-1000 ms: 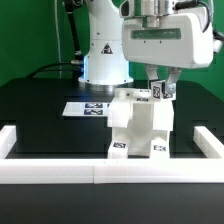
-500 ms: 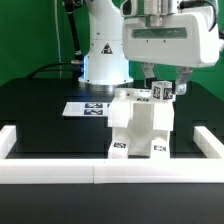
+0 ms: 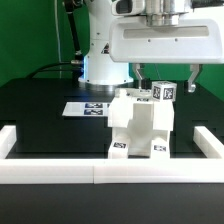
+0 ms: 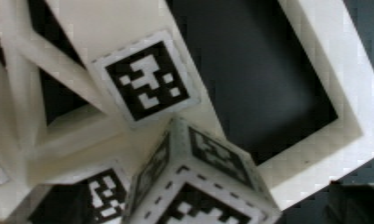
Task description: Assemble chair
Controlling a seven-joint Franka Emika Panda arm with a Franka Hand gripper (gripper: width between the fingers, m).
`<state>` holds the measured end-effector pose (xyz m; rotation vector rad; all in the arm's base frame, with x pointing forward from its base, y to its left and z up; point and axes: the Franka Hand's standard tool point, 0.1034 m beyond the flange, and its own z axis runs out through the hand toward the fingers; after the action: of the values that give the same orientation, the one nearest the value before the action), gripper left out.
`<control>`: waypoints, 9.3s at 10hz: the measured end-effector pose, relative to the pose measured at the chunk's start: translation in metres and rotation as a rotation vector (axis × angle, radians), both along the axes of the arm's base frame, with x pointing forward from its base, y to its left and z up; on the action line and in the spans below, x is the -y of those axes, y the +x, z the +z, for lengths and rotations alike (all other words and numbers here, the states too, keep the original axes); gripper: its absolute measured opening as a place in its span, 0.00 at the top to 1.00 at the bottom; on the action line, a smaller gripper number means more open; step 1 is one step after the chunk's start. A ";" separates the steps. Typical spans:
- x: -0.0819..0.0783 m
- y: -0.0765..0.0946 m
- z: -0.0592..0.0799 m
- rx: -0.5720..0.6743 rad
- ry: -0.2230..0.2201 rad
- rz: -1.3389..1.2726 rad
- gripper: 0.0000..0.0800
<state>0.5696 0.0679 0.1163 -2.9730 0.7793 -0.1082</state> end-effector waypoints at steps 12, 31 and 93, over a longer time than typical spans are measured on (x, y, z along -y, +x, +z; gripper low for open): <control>0.004 -0.001 -0.001 0.010 -0.034 0.300 0.64; -0.004 -0.002 -0.002 -0.051 0.090 -0.895 0.64; -0.027 -0.140 -0.003 0.003 0.050 0.094 0.19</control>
Offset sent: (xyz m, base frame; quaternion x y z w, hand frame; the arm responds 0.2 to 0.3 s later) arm -0.0018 0.0014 0.0008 0.0121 -0.0070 -0.2089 0.9778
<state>0.4294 0.0946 0.1130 -2.9551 0.6305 -0.0872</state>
